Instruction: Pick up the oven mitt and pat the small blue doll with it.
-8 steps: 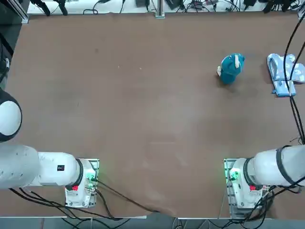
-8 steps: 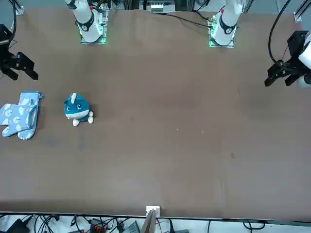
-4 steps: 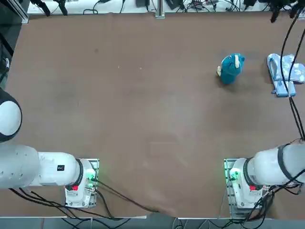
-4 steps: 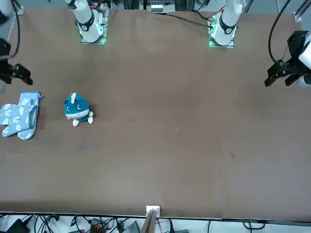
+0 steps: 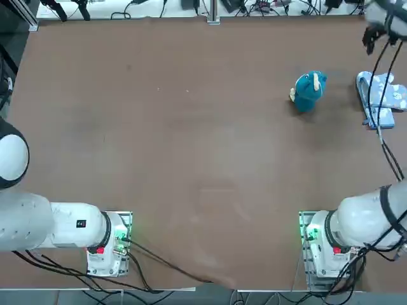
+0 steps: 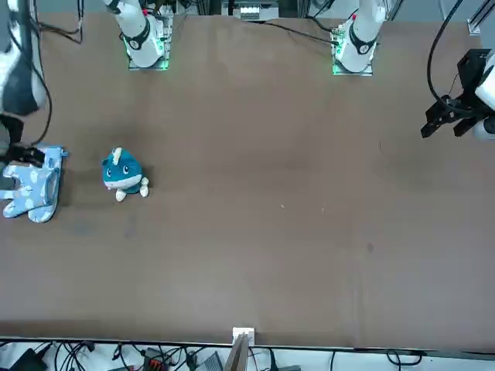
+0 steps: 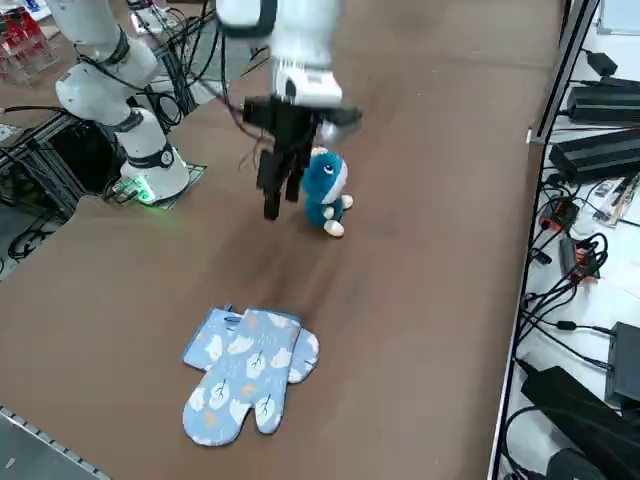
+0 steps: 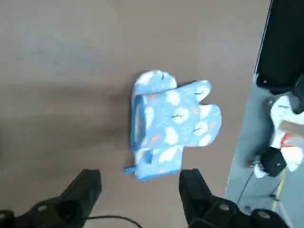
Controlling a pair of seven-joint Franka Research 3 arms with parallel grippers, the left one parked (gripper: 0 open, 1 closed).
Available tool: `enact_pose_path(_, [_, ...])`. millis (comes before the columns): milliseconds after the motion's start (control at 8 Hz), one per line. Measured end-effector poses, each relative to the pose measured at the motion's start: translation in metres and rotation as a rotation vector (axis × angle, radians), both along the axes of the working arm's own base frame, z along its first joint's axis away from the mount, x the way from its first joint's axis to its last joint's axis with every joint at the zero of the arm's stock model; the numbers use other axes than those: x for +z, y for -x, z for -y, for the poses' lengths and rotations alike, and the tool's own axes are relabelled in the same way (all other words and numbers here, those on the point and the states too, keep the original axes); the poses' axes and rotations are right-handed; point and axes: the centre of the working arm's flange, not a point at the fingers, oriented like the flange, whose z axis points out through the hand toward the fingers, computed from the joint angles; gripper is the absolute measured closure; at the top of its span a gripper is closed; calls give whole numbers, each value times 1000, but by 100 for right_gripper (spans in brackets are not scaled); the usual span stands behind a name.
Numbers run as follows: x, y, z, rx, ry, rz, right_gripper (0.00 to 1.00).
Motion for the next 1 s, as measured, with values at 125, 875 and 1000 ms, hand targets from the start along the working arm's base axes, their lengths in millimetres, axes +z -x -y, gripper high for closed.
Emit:
enact_pose_path(125, [-33,5,10,13,18,-11,1])
enact_pose_path(875, [-145,9,43,-5,166,-11,6])
enact_pose_path(1000, [-153,9,44,-11,190,2,7])
